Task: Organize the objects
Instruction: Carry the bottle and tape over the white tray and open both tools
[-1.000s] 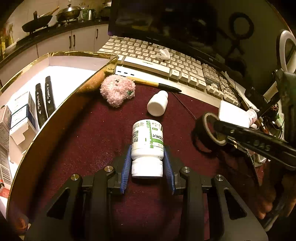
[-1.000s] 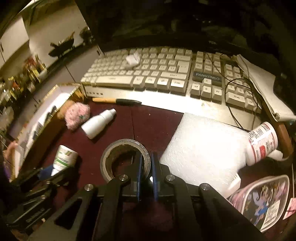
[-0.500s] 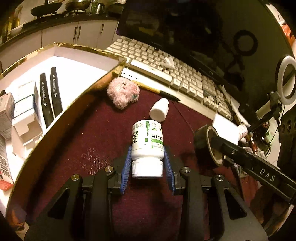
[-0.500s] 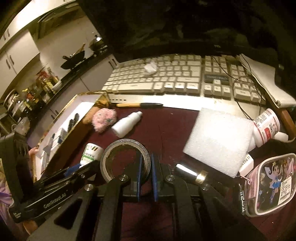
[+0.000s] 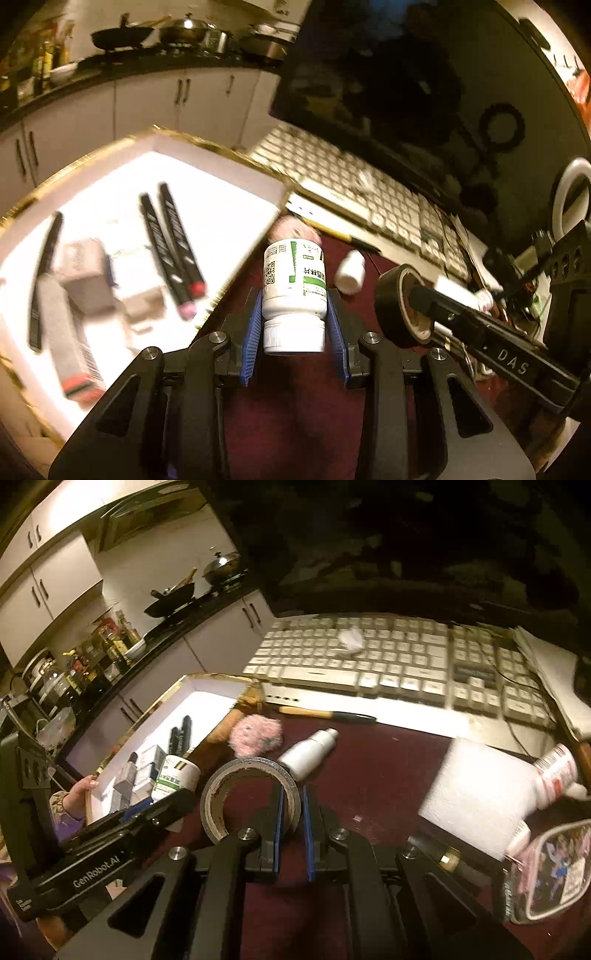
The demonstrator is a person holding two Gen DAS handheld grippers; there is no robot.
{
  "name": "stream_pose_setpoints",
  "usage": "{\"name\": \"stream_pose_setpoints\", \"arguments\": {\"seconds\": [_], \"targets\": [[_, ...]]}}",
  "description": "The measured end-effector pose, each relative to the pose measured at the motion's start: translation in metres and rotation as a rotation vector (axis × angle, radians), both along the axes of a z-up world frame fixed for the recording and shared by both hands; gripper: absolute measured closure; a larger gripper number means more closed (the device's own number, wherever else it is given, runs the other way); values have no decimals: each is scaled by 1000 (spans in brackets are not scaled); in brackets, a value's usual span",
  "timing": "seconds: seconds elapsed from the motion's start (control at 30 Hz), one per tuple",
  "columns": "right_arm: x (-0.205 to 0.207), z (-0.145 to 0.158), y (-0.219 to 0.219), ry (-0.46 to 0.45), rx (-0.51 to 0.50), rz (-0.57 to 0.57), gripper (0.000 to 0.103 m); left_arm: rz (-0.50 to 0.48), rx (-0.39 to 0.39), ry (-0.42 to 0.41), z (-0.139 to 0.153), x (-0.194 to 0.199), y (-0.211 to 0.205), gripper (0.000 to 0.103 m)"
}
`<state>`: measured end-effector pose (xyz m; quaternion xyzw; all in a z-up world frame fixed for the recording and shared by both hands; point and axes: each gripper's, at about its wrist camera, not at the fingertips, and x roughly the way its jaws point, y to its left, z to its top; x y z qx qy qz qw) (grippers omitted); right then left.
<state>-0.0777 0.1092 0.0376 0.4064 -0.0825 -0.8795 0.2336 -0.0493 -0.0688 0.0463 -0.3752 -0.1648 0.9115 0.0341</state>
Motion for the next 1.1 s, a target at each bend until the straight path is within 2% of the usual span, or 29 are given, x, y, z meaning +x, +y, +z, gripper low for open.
{"name": "stream_pose_setpoints", "arguments": {"seconds": [0.17,0.3,0.37,0.43,0.57,0.67,0.87,1.1], "targets": [[-14,10,-37,5,-26,63,95,77,-18,-5,17,-5,-35,70],[-34,13,-75,-16,-54,100,95,143,-84,-1,29,-9,-65,70],[-43,13,-92,-31,-61,110,95,168,-87,-13,32,-15,-84,70],[-55,12,-112,-41,-55,112,95,173,-80,-32,33,-27,-103,70],[-78,5,-146,-55,-7,88,95,235,-159,-82,27,-47,-132,70],[-87,-8,-157,-66,-4,60,95,258,-147,-131,13,-55,-152,70],[-89,-24,-165,-41,76,23,95,238,-170,-182,-5,-63,-156,70],[-79,-30,-194,65,323,55,95,232,-210,-290,-26,-80,-151,70]]}}
